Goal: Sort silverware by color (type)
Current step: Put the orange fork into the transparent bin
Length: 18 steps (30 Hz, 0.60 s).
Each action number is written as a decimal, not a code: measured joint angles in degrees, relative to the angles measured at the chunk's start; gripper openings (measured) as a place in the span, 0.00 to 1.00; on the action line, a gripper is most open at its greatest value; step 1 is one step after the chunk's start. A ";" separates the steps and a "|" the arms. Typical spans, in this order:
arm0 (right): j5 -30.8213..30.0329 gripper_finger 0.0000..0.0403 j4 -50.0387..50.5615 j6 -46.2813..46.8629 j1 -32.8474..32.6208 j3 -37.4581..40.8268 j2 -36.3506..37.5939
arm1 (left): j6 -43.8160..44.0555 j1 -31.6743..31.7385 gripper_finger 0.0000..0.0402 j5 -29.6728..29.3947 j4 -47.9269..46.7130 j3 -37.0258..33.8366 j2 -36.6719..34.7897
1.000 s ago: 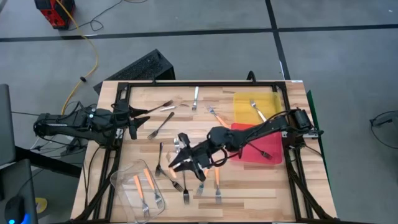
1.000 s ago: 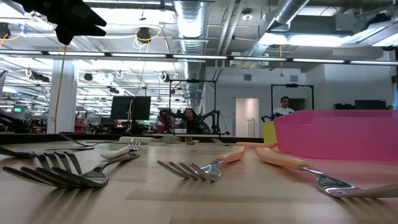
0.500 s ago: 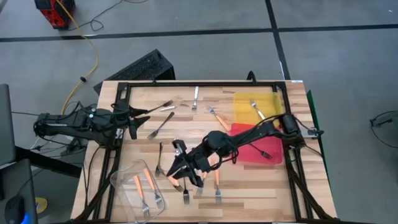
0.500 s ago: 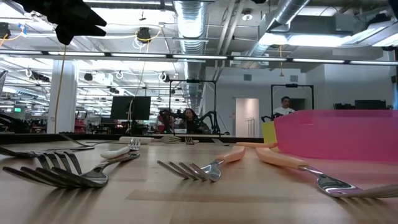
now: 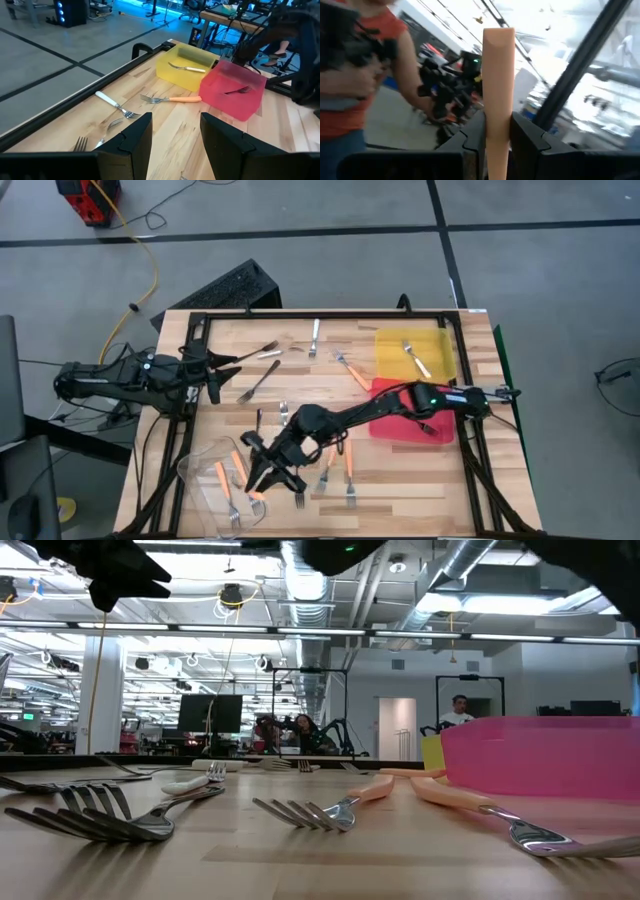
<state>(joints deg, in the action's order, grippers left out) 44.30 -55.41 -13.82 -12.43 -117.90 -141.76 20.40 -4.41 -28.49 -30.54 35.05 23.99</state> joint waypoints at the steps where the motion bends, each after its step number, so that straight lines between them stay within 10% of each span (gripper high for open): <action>1: 0.89 0.23 0.17 1.01 0.24 -2.39 -1.66 | 0.01 -0.01 0.38 0.00 -0.04 0.00 0.00; 18: 12.01 0.23 21.15 -6.10 3.70 -17.01 -9.68 | -0.11 0.00 0.38 0.02 -0.63 0.00 0.00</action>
<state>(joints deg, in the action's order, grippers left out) 56.31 -34.26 -19.92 -8.73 -134.91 -151.44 20.29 -4.42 -28.47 -31.17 35.05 23.99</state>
